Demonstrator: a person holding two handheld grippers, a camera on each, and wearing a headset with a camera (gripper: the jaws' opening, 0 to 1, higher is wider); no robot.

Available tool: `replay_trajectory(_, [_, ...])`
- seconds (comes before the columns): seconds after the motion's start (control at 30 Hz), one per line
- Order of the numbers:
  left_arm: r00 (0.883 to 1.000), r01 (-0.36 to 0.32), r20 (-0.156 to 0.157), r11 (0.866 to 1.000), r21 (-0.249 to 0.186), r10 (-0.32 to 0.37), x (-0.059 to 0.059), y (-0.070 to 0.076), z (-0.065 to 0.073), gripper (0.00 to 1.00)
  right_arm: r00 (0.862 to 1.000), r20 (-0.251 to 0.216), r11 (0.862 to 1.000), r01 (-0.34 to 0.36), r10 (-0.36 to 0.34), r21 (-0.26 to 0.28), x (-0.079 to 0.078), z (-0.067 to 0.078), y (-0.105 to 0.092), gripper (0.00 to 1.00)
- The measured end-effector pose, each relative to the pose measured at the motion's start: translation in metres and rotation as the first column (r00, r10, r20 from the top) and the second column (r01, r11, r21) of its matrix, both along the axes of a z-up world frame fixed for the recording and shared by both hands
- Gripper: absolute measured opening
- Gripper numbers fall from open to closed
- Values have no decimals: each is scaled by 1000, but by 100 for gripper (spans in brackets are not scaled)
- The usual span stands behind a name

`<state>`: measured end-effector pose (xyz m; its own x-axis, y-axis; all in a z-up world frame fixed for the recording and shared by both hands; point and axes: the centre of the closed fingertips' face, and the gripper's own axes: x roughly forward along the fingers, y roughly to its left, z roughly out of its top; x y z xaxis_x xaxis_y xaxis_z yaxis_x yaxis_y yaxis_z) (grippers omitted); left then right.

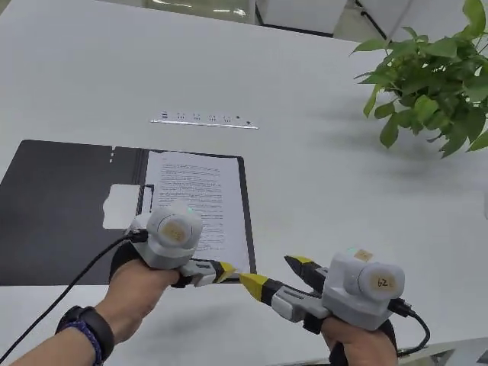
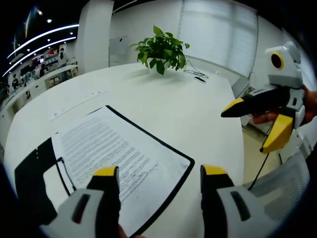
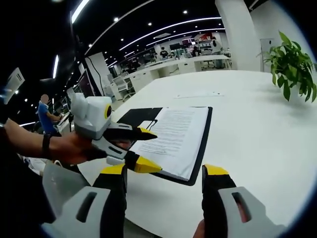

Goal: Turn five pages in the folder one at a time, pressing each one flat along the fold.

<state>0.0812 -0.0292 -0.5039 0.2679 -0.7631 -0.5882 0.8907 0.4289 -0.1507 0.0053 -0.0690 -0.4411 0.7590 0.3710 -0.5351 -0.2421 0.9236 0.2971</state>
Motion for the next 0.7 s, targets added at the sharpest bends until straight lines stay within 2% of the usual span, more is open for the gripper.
replay_trajectory(0.07, [1000,-14,-15,1000,2,14,1,-5,-5,66,1000,-9,1000,9,-9,8,-1,-3,-2,60])
replay_trajectory(0.3, [998,-61,-33,998,1,61,9,-18,-20,65,999,-29,999,23,-23,24,1,-10,-7,60])
replay_trajectory(0.47, [997,-81,-10,997,10,81,14,-22,-27,65,999,-42,999,22,-21,29,4,-15,-10,59])
replay_trajectory(0.53, [995,-98,-21,994,45,99,16,-18,-37,66,999,-45,999,19,-18,30,5,-16,-11,59])
replay_trajectory(0.7, [993,-115,12,992,54,114,17,-20,-40,67,999,-41,999,15,-13,37,12,-14,-11,60])
